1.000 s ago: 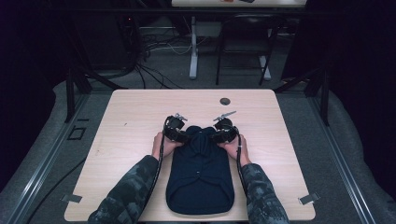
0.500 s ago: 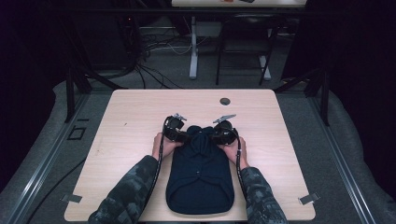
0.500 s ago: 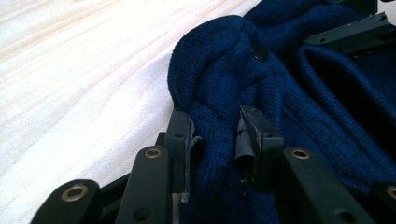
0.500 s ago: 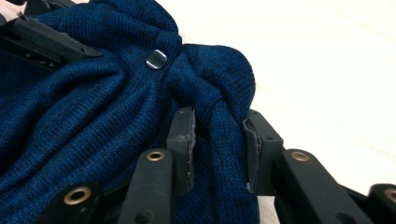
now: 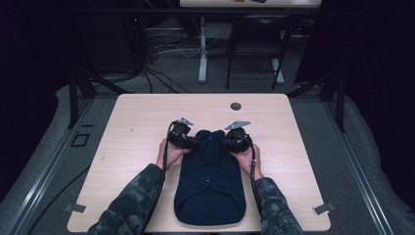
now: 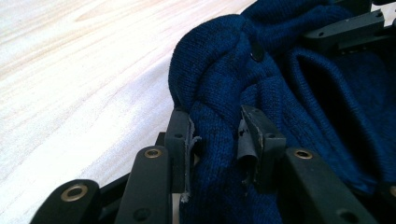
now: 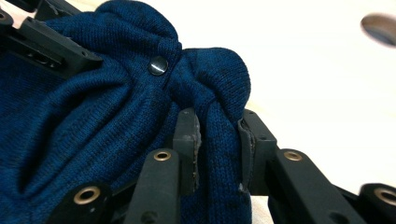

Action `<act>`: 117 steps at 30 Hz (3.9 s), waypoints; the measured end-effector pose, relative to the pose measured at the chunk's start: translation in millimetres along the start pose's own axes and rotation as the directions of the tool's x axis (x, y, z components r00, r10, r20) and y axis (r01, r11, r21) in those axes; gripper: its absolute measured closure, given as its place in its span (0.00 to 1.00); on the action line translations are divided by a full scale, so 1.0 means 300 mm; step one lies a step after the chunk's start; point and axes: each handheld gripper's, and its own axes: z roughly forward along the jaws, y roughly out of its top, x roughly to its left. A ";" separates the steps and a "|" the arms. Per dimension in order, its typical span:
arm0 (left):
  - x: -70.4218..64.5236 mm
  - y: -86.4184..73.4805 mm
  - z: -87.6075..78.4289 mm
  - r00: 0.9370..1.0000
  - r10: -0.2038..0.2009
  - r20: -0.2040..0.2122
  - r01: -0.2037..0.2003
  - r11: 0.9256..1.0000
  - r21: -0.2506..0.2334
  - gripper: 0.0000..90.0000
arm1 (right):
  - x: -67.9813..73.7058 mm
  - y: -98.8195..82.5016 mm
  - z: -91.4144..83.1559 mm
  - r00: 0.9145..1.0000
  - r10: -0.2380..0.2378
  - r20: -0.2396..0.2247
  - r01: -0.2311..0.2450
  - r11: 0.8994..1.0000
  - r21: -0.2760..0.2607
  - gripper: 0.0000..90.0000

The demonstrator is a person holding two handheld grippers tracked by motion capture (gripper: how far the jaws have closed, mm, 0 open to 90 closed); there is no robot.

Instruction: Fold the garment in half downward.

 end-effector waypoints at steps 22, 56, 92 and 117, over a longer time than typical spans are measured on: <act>-0.071 0.020 -0.114 0.991 0.124 0.047 -0.119 0.989 -0.084 0.77 | 0.034 0.011 -0.154 0.997 -0.081 0.022 0.083 0.990 -0.112 0.78; -0.161 0.032 -0.171 0.964 0.247 0.099 -0.232 0.962 -0.141 0.60 | 0.032 -0.025 -0.276 0.989 -0.145 0.039 0.150 0.965 -0.214 0.86; -0.238 0.003 -0.226 0.896 0.421 -0.139 -0.442 0.867 -0.229 0.79 | 0.031 -0.024 -0.332 0.984 -0.179 -0.019 0.174 0.973 -0.153 0.83; -0.258 -0.045 -0.207 0.884 0.443 -0.151 -0.464 0.872 -0.159 0.74 | 0.066 -0.059 -0.348 0.972 -0.233 -0.029 0.226 0.962 -0.157 0.75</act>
